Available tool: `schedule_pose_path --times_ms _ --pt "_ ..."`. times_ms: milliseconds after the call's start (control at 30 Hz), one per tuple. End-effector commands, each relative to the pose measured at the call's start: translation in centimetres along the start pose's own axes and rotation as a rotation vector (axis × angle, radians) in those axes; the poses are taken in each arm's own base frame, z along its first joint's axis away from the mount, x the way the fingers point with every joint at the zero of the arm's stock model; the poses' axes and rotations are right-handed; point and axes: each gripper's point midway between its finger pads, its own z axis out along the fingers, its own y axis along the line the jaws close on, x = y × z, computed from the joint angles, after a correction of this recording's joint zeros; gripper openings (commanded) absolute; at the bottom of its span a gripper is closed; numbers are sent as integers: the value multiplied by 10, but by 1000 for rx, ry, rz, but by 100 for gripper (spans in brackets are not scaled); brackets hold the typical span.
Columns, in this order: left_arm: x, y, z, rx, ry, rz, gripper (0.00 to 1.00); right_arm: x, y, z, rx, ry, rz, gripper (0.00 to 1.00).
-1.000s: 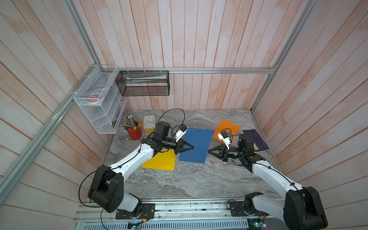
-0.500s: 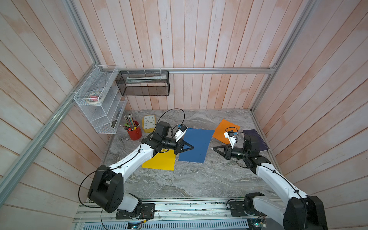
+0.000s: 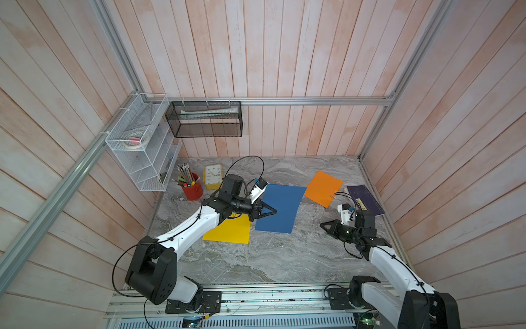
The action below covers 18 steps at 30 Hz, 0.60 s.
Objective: Unclip the paperclips from the documents
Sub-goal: Remove the paper clip from the document, then place the paper clip at the center of the board.
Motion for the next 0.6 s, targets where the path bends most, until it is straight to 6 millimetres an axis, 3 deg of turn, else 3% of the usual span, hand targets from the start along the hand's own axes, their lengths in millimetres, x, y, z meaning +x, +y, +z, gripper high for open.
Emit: schedule_pose_path --times_ms 0,300,567 --pt "2 1 -3 -14 -5 16 0 3 -30 -2 128 -19 98 0" --pt "3 4 -2 -19 -1 10 0 13 -75 -13 295 -40 223 1" --pt "2 4 -1 -18 1 8 0 17 -88 -14 342 -44 253 5"
